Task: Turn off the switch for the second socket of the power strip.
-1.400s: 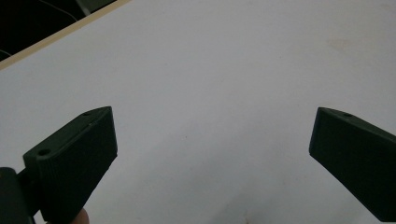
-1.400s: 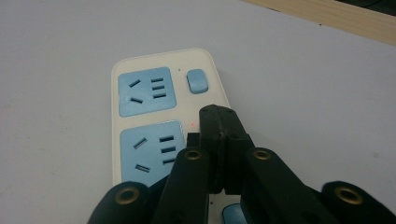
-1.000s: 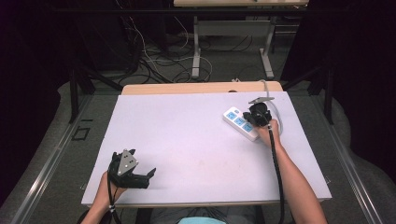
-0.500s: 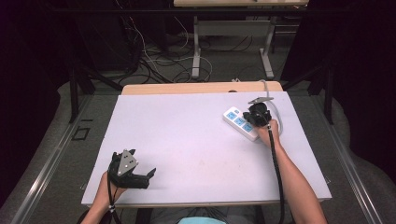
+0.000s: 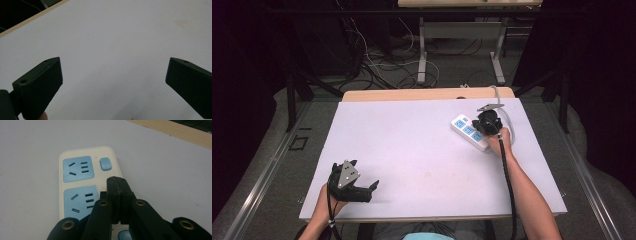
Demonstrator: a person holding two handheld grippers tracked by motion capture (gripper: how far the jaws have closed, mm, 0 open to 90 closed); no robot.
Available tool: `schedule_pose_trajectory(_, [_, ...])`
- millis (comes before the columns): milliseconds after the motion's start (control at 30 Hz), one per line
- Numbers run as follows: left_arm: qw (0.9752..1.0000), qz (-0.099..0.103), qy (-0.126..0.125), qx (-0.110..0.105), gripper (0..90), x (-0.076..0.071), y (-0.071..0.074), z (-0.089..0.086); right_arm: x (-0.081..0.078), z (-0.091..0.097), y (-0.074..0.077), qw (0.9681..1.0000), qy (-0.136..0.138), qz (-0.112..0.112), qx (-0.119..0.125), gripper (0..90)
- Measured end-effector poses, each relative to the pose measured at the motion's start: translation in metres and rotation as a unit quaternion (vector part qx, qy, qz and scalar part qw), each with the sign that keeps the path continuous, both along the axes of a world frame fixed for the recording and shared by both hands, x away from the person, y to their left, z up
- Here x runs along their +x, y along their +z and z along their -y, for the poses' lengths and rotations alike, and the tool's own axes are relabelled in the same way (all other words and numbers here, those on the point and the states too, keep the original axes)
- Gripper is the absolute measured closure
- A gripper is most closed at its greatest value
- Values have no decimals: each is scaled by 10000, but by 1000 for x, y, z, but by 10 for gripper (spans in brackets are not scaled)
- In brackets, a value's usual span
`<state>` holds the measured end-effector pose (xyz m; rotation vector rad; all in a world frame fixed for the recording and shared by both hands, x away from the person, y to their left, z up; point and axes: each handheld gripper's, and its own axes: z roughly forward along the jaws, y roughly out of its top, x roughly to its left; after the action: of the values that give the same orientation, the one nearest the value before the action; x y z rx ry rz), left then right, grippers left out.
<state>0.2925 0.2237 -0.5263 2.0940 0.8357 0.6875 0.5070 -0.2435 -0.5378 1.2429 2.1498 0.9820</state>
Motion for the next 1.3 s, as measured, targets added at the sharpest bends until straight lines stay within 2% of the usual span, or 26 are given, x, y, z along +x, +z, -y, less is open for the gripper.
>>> schedule_pose_trajectory(300, [10000, 0, -4, 29, 7, 0, 0, 0, -1, 0, 3, 10000, -37, 67, -51, 900])
schedule_pose_trajectory(1033, [10000, 19, -11, 48, 7, 0, 1, -1, -2, 1, 4, 9999, -75, 46, -80, 896])
schedule_pose_trajectory(1300, [10000, -4, -9, 16, 7, 0, 1, 0, -4, 3, 11, 9998, -38, 200, 3, 858])
